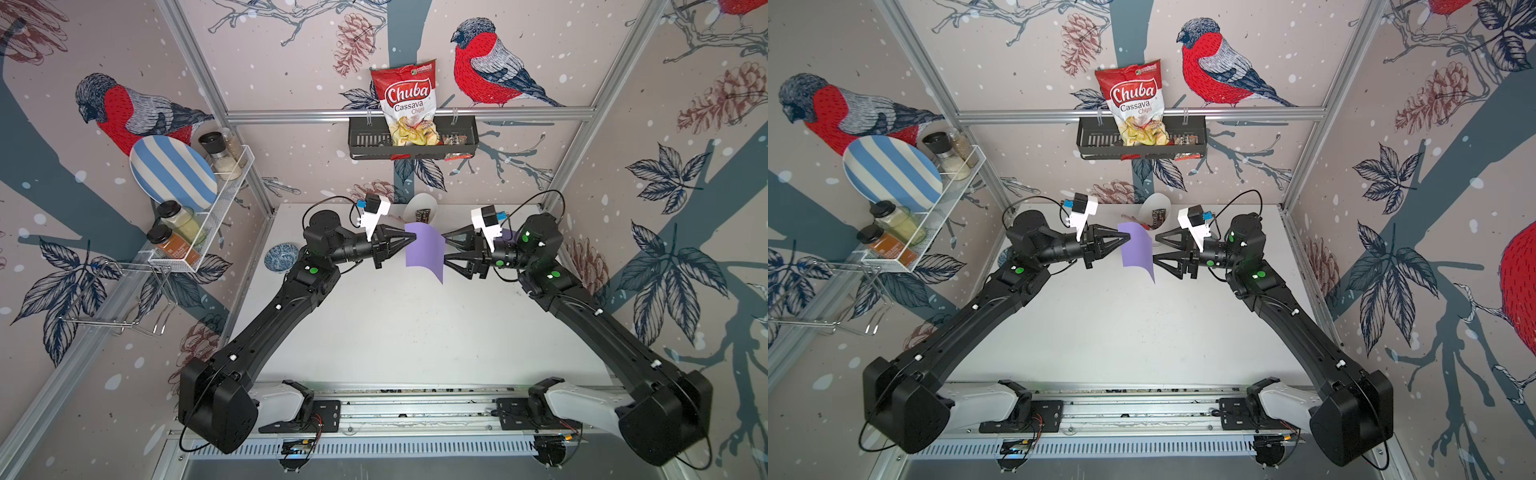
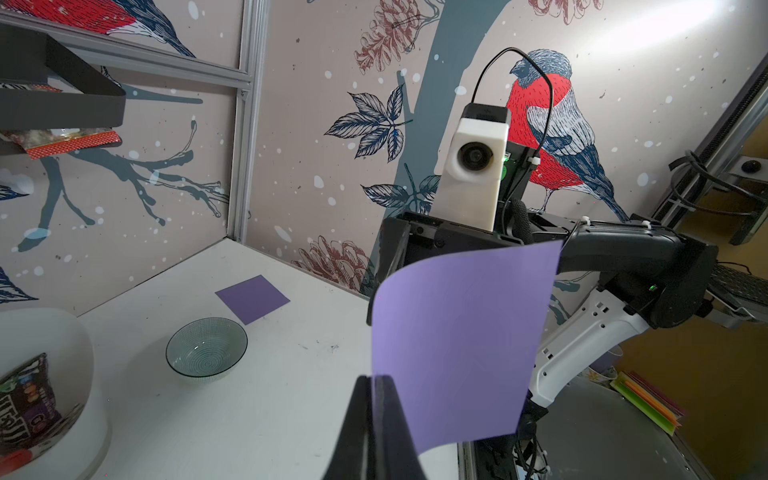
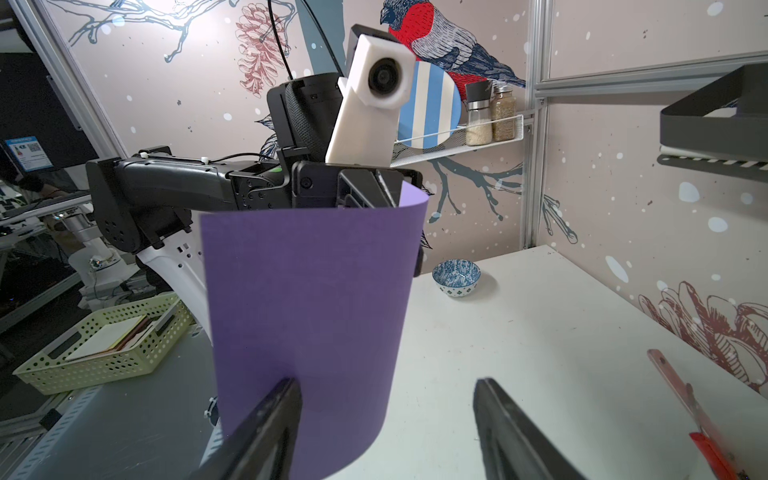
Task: Fold the square paper along the opposite sides
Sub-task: Fold the paper.
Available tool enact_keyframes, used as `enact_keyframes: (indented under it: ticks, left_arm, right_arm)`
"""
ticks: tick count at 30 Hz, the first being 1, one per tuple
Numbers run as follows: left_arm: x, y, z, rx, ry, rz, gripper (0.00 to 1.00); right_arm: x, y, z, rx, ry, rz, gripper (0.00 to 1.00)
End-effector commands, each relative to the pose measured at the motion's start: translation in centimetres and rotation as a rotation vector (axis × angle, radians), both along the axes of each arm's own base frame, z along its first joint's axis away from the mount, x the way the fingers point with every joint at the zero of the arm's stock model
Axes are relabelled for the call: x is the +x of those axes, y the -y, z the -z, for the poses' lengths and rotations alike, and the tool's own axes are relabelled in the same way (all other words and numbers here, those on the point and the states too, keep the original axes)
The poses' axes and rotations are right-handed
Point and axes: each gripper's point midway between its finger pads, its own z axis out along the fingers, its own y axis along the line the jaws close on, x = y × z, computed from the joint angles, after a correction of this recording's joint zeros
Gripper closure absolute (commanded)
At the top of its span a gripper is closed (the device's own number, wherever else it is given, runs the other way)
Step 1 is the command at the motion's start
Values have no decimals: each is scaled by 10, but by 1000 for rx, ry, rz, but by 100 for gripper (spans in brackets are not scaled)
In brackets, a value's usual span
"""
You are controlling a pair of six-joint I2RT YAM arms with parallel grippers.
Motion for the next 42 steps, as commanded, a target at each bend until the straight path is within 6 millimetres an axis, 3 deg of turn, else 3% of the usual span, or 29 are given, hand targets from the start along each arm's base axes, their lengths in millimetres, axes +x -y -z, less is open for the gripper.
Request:
enact_keyframes:
  ticks: [1,17,20,21,29,42]
  left_arm:
    - [4,-1,-3,4,31,-26,100]
    - [5,0,3,12,22,-20,100]
    - [2,1,1,10,25,-8,100]
    - [0,1,1,9,26,-2,100]
    - [-16,5,-2,6,33,81,100]
    - [-20,9,2,6,17,136,100]
  right_arm:
    - [-4,-2,1,-5,14,-13,30]
    - [-4,-22,6,-22,-4,-48,28]
    - [-4,-25,3,-19,4,-49,28]
    - [2,-29,10,-31,-17,-49,28]
    - [8,-36,16,-40,-31,-56,27]
    - [7,-41,21,-44,-41,-77,34]
